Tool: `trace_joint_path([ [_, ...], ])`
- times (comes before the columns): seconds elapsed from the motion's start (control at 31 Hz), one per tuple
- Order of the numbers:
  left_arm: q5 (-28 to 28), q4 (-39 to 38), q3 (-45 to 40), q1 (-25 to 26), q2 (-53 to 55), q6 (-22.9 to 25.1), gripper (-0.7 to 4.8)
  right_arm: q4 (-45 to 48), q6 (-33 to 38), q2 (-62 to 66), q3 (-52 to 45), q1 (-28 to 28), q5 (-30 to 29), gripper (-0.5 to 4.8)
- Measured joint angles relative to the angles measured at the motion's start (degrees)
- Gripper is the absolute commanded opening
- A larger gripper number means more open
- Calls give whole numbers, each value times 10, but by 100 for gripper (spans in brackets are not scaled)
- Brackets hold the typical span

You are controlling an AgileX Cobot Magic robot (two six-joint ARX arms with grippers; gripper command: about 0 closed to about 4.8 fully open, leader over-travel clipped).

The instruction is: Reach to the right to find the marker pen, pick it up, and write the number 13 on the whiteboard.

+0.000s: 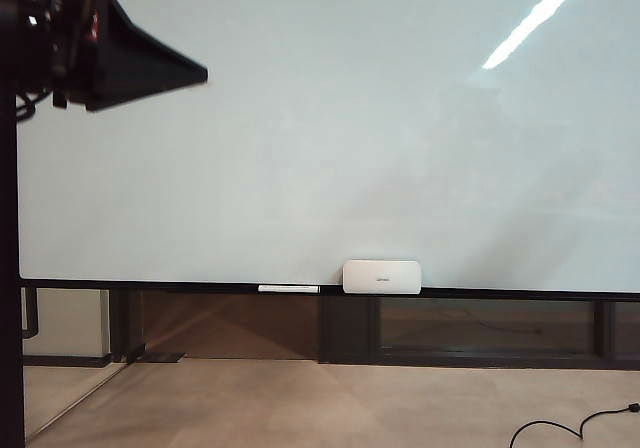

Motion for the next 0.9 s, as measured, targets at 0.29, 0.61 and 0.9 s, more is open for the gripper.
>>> trace_joint_path([
  [0.29, -17, 32, 0, 0, 31, 11, -5, 26, 32, 103, 132, -28, -30, -4],
  [0.61, -52, 16, 0, 0, 38, 12, -5, 13, 98, 156, 157, -35, 14, -6],
  [0.9, -49, 14, 3, 0, 52, 24, -6, 28, 60, 209, 210, -35, -1, -6],
])
